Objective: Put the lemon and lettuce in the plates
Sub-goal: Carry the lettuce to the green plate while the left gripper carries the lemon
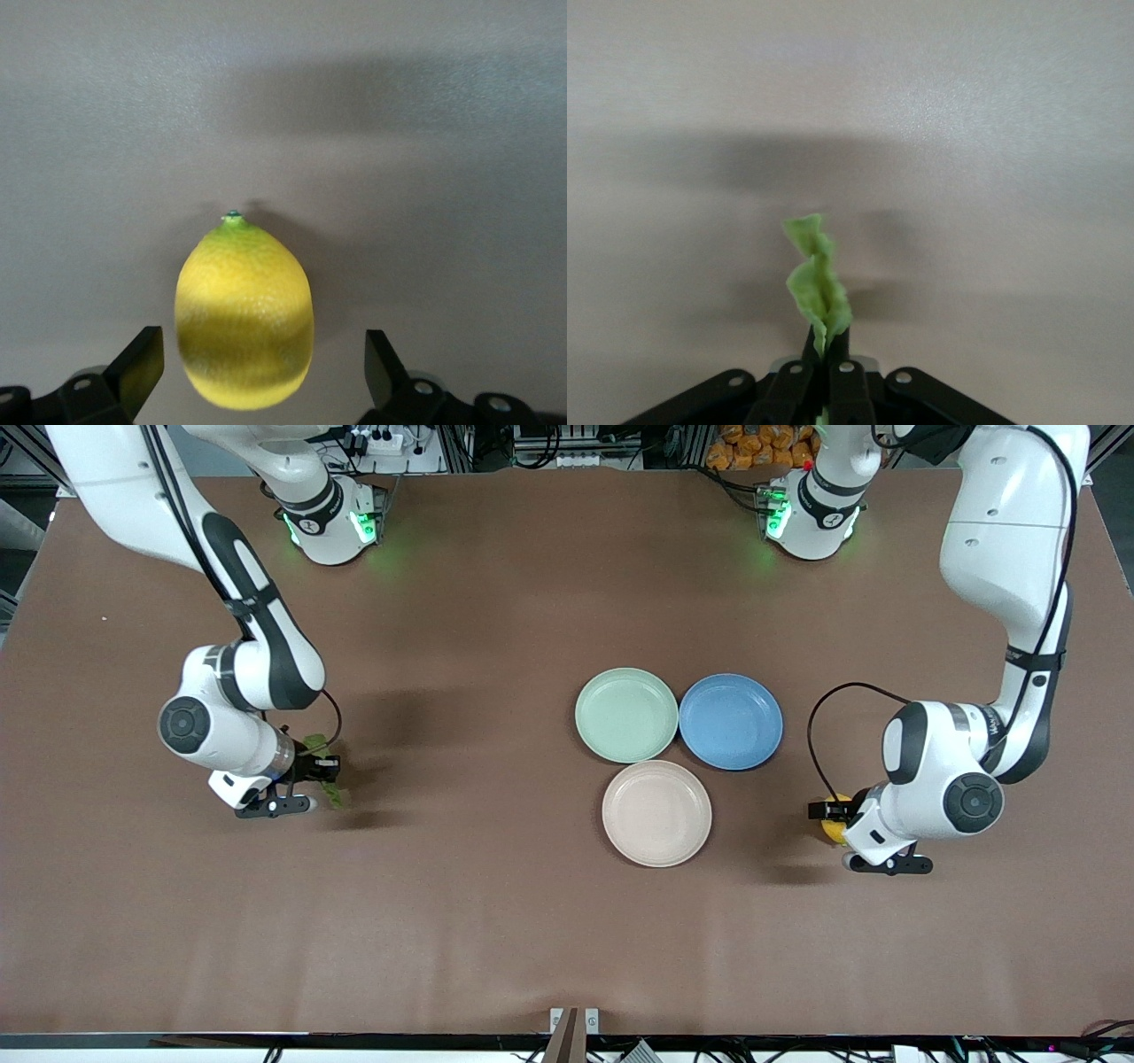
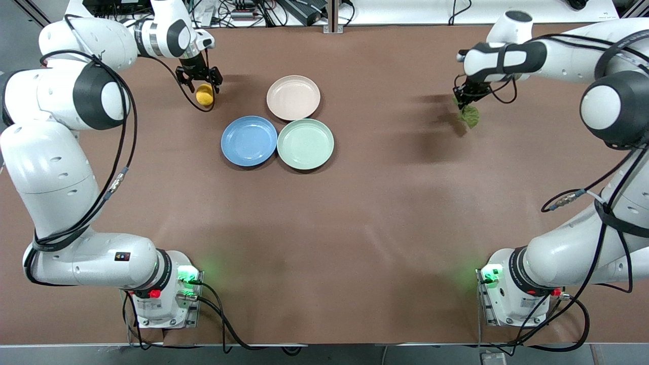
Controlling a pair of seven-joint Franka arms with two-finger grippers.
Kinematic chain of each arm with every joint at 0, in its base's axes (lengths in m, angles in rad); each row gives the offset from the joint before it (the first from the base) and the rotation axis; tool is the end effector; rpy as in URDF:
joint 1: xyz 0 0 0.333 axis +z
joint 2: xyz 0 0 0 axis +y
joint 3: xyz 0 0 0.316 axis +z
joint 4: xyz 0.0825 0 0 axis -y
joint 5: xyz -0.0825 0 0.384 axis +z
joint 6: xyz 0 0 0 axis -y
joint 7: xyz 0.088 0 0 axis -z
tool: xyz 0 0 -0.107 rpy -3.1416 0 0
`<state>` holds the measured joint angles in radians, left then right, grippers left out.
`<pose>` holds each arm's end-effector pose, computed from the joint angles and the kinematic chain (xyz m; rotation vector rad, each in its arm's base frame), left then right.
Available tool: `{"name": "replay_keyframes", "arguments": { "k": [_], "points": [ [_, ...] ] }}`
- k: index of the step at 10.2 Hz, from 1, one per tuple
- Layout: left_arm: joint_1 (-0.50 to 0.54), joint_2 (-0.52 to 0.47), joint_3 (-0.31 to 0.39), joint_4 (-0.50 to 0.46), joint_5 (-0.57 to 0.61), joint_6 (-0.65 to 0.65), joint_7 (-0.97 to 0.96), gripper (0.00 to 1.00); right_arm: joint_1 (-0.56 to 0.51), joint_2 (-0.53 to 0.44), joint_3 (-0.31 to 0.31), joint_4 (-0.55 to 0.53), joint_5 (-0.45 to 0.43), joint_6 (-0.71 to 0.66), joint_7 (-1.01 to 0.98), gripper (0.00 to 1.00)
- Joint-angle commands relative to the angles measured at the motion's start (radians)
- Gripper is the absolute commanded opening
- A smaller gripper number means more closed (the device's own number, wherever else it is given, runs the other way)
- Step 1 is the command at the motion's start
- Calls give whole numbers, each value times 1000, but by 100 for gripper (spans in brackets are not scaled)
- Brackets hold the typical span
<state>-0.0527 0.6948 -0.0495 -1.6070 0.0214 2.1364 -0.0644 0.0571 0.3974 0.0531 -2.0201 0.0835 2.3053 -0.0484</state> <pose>0.6729 -0.0643 0.2084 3.1285 -0.0656 -0.2590 0.5864 0.0660 0.2437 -3.0571 -0.1471 0.1755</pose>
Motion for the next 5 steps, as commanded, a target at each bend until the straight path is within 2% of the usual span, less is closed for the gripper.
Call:
{"name": "replay_keyframes", "arguments": {
  "k": [1,3,5],
  "points": [
    [-1,17,3,15,25,20,17,100,36,-83,-1,21,18,-136,63,0],
    [-3,31,3,15,25,34,17,100,114,-88,22,84,19,-217,260,0],
    [-1,37,3,15,25,40,17,100,243,-69,45,159,24,-235,506,0]
  ]
}}
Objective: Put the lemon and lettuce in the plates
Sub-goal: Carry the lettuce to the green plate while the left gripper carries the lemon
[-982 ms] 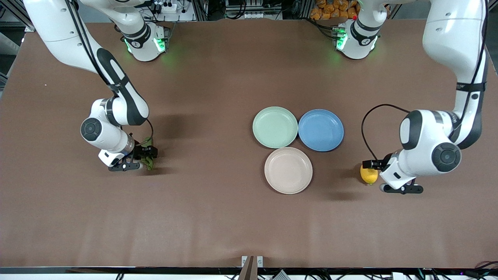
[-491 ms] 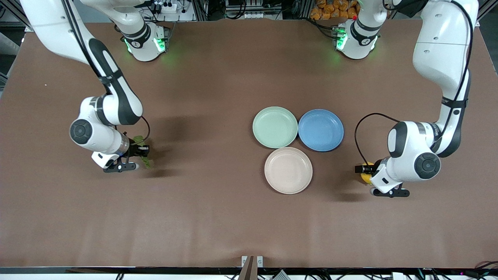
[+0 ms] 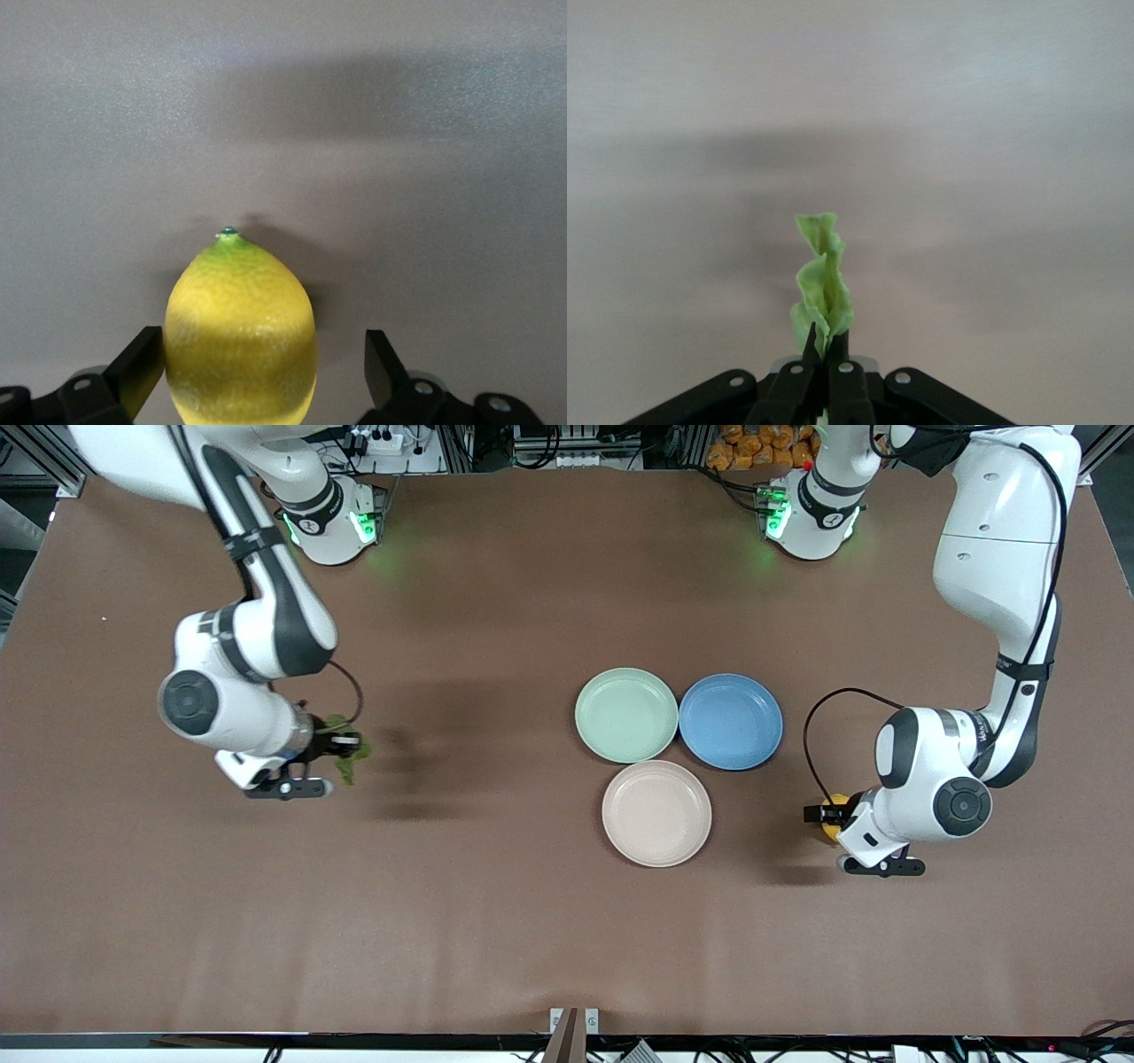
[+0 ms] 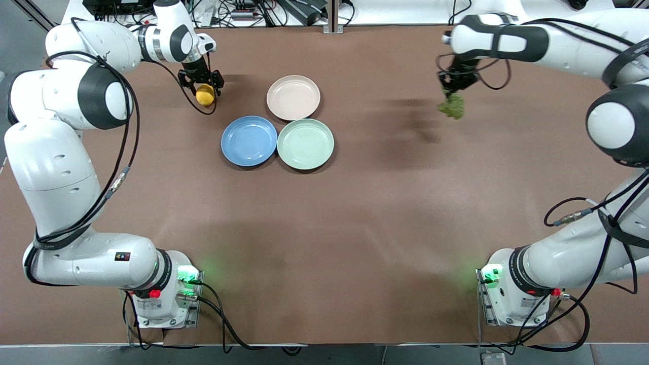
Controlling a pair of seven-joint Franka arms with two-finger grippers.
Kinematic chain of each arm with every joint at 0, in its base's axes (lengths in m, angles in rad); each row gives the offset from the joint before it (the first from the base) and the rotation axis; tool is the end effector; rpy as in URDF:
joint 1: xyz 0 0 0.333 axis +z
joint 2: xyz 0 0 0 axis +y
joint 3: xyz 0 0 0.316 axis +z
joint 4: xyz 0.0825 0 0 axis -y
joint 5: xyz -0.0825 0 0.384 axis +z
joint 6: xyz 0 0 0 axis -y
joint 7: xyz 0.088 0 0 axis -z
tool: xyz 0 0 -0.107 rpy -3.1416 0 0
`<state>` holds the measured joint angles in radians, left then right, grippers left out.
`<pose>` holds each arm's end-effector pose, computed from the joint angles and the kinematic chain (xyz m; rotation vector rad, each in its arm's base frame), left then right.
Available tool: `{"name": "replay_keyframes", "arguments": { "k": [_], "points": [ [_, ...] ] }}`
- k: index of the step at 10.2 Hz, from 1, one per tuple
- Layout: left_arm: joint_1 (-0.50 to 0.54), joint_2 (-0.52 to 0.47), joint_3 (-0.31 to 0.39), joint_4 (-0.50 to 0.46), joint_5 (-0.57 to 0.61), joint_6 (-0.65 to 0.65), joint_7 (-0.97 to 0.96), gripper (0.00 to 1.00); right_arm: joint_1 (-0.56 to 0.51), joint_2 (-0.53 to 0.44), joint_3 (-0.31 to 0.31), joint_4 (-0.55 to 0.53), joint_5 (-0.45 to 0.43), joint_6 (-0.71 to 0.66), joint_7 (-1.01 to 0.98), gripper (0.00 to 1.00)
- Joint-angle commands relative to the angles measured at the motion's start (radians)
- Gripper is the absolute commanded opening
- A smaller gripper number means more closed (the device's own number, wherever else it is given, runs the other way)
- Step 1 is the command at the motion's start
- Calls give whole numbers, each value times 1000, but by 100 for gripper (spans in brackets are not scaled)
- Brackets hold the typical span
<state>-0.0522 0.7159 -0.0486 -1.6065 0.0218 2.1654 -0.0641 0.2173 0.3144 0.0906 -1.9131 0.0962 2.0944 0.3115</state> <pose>0.6738 -0.0636 0.1964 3.1285 -0.0640 -0.2459 0.5748 0.1852 0.3222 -3.0678 0.0918 0.2446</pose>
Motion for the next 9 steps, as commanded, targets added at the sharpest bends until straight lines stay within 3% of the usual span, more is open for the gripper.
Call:
{"name": "replay_keyframes", "arguments": {
  "k": [1,2,3,6,9],
  "points": [
    [-2,20,3,14,24,30,18,100,165,46,6,80,48,-10,235,0],
    [-2,22,3,14,24,48,18,31,236,75,5,116,81,1,317,0],
    [6,22,1,13,23,53,18,0,293,98,5,146,85,18,422,0],
    [5,17,1,19,21,54,4,0,442,195,6,236,86,82,720,0],
    [-3,4,-7,33,-2,56,-32,0,542,290,5,281,83,254,892,0]
  ]
}}
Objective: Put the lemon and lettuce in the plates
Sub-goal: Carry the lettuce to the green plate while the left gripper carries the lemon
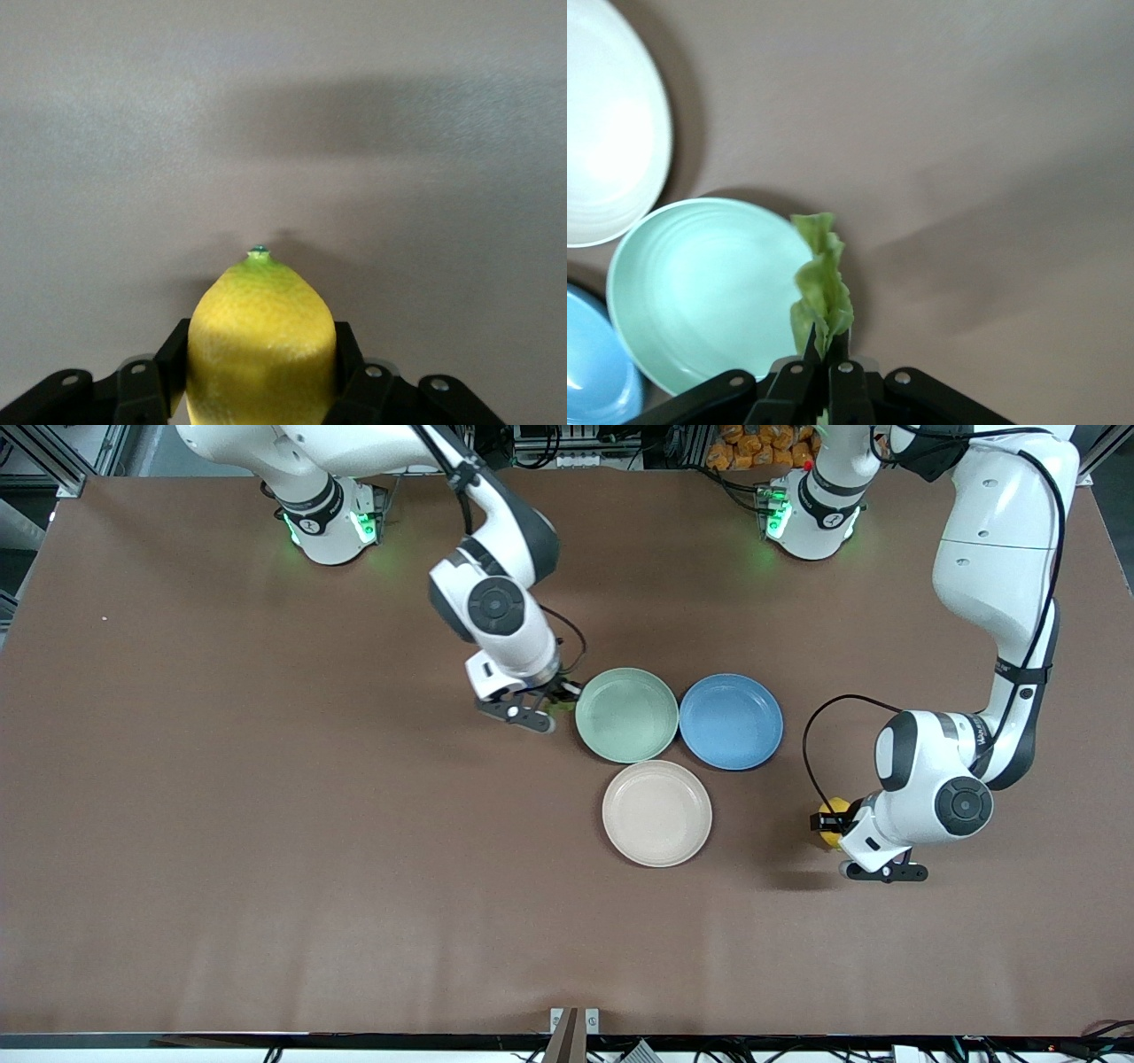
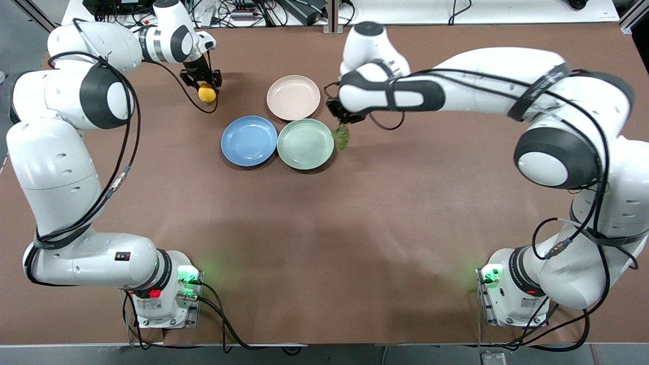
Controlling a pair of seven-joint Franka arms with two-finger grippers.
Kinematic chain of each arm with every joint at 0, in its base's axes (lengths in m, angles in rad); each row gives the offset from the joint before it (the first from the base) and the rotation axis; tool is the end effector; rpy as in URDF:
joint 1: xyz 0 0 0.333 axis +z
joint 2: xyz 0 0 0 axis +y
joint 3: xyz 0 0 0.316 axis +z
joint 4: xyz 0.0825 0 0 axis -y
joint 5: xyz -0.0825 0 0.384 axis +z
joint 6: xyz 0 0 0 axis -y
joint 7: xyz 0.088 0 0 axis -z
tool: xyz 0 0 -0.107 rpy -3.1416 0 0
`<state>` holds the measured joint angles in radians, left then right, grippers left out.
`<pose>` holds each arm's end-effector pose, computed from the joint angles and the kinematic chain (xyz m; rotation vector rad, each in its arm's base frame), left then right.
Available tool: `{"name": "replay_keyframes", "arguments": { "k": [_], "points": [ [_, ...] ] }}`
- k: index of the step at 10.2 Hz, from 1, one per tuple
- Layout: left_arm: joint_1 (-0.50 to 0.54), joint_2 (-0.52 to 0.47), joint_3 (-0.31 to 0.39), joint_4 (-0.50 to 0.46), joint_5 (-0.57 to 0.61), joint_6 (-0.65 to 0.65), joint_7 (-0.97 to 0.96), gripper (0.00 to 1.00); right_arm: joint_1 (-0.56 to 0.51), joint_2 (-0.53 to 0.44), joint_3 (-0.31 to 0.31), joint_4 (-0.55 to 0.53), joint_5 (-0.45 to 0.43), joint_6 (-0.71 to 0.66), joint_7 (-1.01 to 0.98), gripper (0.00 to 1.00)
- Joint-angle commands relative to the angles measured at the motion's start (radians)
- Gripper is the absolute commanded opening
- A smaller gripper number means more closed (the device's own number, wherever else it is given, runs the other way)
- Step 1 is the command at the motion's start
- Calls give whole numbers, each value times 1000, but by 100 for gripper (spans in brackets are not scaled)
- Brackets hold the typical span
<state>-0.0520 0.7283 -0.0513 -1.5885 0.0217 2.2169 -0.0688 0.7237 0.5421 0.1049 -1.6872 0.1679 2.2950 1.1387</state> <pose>0.6837 -0.0658 0.1992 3.1276 -0.0581 -0.1566 0.4649 0.5004 0.2926 -2.9101 0.6419 0.1726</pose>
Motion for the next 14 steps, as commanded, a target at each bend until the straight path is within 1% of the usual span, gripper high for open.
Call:
{"name": "replay_keyframes", "arguments": {
  "k": [1,3,4,5,7,9,10,11,12,13,14],
  "points": [
    [-8,-4,-5,47,-26,4,-49,0,61,70,-10,57,10,73,88,0],
    [-46,-6,-13,68,-97,4,-107,0,85,93,-11,93,7,75,136,0],
    [-80,-6,-13,70,-101,6,-168,0,86,108,-11,109,7,75,145,54],
    [-113,-6,-13,71,-101,12,-239,0,86,114,-14,113,-1,75,147,100],
    [-184,-1,-12,70,-100,41,-371,0,71,108,-19,118,-7,70,136,100],
    [-239,-1,-12,71,-100,59,-474,0,43,82,-49,147,-31,28,125,100],
    [-264,-1,-12,73,-101,67,-518,0,16,55,-59,174,-54,-32,92,100],
    [-290,3,-10,74,-100,87,-561,0,-3,35,-63,208,-59,-89,82,100],
    [-308,6,-10,74,-98,108,-595,0,-13,15,-97,248,-70,-147,72,100],
    [-330,8,-10,74,-95,118,-620,0,-24,-13,-117,276,-89,-220,21,100],
    [-363,10,-4,73,-91,118,-662,0,-41,-46,-135,294,-90,-270,-14,100]
  ]
}}
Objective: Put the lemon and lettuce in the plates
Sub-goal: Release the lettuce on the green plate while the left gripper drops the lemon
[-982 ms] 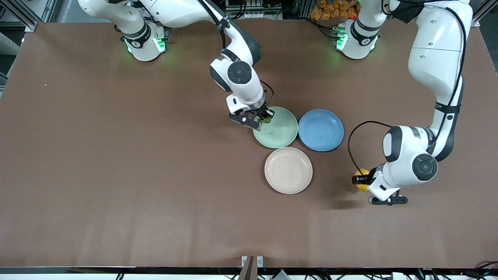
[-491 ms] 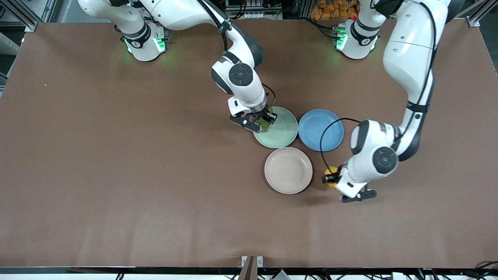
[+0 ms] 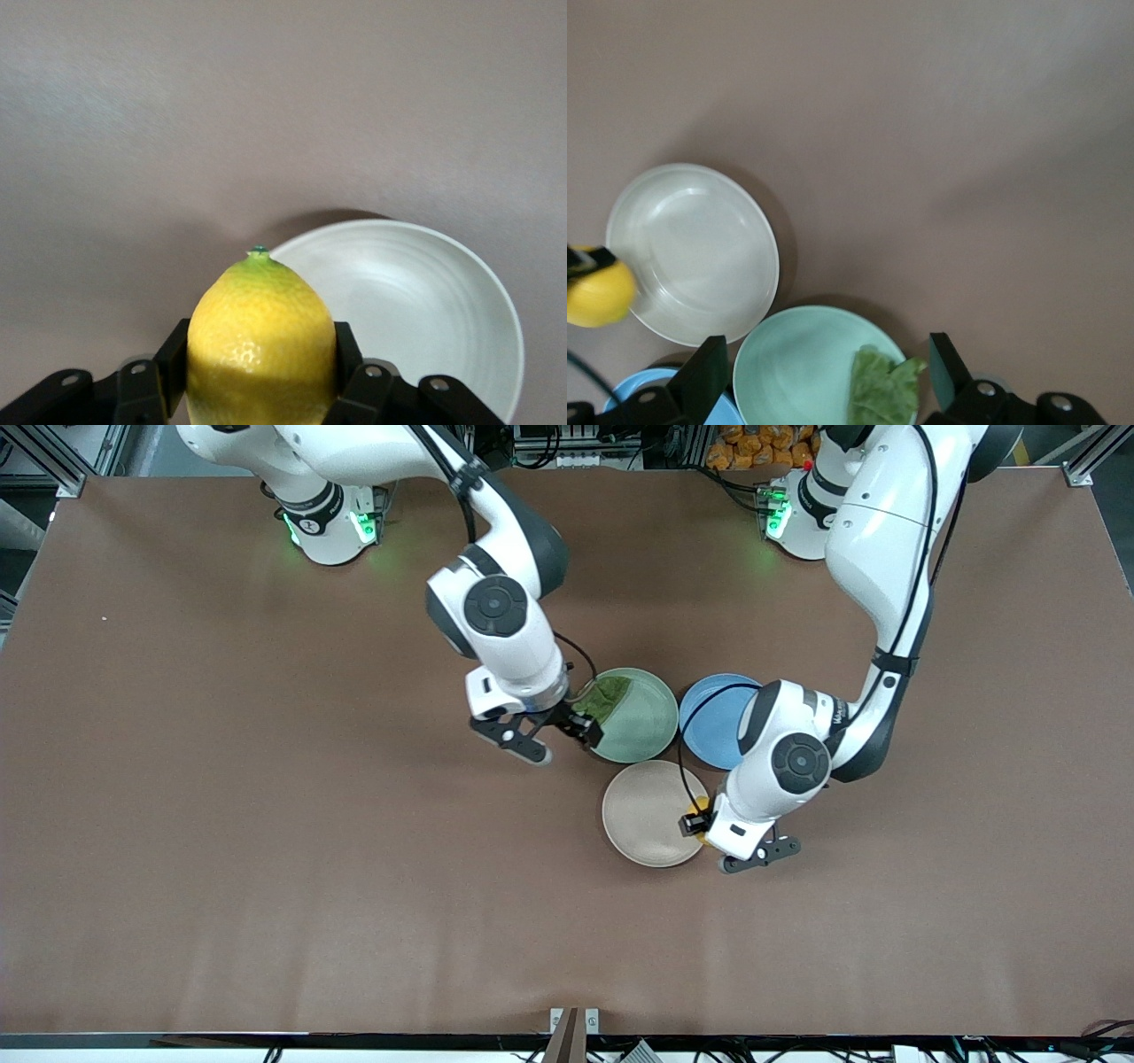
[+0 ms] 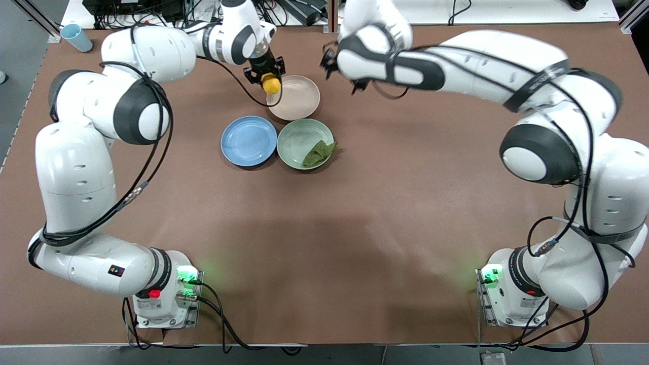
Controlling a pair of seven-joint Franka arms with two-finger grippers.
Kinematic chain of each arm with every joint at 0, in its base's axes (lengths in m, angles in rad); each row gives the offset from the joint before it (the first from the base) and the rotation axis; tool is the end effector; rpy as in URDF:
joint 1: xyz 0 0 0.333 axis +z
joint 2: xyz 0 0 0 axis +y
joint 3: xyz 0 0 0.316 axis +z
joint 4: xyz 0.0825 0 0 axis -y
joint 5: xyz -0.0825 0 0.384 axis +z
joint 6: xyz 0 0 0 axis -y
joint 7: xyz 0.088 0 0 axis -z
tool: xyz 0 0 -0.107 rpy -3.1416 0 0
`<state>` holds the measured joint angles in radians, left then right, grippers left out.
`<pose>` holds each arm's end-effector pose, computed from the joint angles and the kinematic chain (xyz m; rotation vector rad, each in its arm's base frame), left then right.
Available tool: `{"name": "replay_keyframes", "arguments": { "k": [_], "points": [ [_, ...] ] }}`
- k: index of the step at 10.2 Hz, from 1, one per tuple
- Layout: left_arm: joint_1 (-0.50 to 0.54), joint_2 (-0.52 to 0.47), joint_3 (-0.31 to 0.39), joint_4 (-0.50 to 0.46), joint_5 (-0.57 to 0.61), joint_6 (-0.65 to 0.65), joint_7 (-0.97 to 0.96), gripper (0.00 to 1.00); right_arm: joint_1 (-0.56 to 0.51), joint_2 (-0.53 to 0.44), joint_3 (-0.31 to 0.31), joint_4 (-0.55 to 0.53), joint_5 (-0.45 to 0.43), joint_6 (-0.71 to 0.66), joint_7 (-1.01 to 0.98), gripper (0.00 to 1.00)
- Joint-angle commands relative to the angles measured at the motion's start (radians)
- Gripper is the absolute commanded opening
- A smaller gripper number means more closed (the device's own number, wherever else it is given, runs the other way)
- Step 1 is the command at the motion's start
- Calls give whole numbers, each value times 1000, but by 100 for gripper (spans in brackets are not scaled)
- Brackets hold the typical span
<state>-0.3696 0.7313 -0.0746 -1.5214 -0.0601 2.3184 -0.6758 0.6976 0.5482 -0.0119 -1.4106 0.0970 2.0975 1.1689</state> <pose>0.6512 -0.3014 0.2353 2.9937 0.4398 0.0099 0.5562 0.4632 0.3972 -2.8802 0.7723 -0.0275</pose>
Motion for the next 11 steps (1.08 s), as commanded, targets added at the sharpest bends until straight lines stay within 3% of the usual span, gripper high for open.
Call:
{"name": "replay_keyframes", "arguments": {
  "k": [1,2,6,7,11],
  "points": [
    [-54,7,22,3,-6,16,-85,62,-39,-107,-40,21,-19,-103,-86,100],
    [-54,5,22,1,31,16,-85,100,-68,-158,-55,19,-17,-137,-150,100],
    [-35,-6,24,-3,74,15,-82,100,-238,-342,-75,36,-19,-350,-415,100],
    [-13,-9,30,-3,77,15,-74,100,-262,-364,-106,42,-19,-413,-508,100],
    [78,-33,29,-8,123,12,20,100,-268,-444,-322,41,-16,-545,-896,100]
  ]
}}
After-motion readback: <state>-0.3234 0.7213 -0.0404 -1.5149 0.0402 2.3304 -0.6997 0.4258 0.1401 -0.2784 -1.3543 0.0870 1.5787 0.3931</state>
